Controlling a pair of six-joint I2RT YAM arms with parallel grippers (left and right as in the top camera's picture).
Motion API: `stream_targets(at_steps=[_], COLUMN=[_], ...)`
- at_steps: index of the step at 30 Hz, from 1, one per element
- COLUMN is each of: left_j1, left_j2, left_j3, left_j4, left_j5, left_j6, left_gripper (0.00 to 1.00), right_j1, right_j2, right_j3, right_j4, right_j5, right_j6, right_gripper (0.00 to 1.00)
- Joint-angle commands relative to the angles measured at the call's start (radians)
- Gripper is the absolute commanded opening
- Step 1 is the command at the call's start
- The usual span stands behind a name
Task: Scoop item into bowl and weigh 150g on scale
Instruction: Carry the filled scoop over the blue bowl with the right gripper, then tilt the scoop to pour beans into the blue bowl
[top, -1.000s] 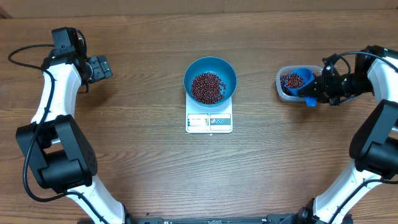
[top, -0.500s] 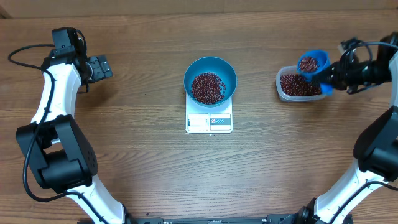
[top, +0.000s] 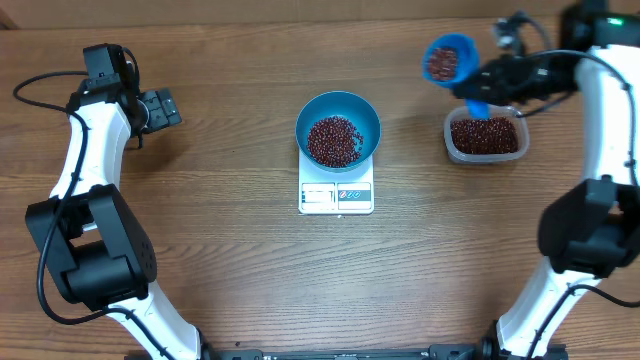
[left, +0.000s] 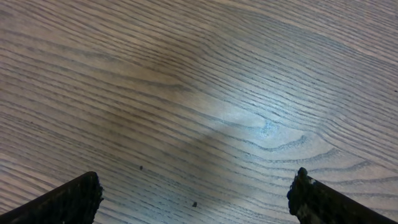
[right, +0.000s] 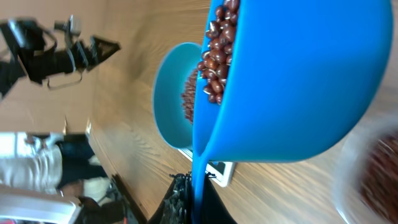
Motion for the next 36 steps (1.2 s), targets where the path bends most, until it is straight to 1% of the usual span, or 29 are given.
stream_targets(at_steps=[1,3,5,8,10,11,12,15,26,36], left_j1=[-0.003,-0.003,-0.003,-0.003,-0.003,-0.003,-0.003,-0.003,-0.003,-0.003], left_j2=[0.000,0.000,0.000,0.000,0.000,0.000,0.000,0.000,0.000,0.000], left_j3=[0.009,0.009,0.009,0.009,0.009,0.009,0.009,0.009,0.009,0.009], left_j4=[0.003,0.003,0.003,0.003,0.003,0.003,0.003,0.003,0.003,0.003], left_j5=[-0.013,-0.013,-0.013,-0.013,-0.013,-0.013,-0.013,-0.013,-0.013,-0.013], left_j6=[0.005,0.005,0.005,0.005,0.005,0.005,0.005,0.005,0.005,0.005], left_gripper=[1.00,1.00,1.00,1.00,1.00,1.00,1.00,1.00,1.00,1.00], right_j1=[0.120,0.193,0.290,0.383,0.451,0.464,0.497,0.542,0.619,0.681], right_j2=[-0.006,-0.006,-0.005,-0.005,-0.005,-0.005,-0.005,-0.005,-0.005,-0.021], right_j3=[0.024,0.024,0.024,0.023,0.023,0.023,0.023,0.023,0.024,0.024], right_j4=[0.064,0.116,0.175,0.206,0.215,0.216,0.216,0.218,0.217,0.217], right_j5=[-0.016,0.043,0.179,0.341,0.525,0.563,0.656,0.764,0.959,1.005], right_j6=[0.047,0.079,0.131,0.130,0.129,0.129,0.129,0.124,0.117,0.091], right_gripper=[0.04,0.04,0.04,0.04,0.04,0.04,0.04,0.04,0.04,0.04])
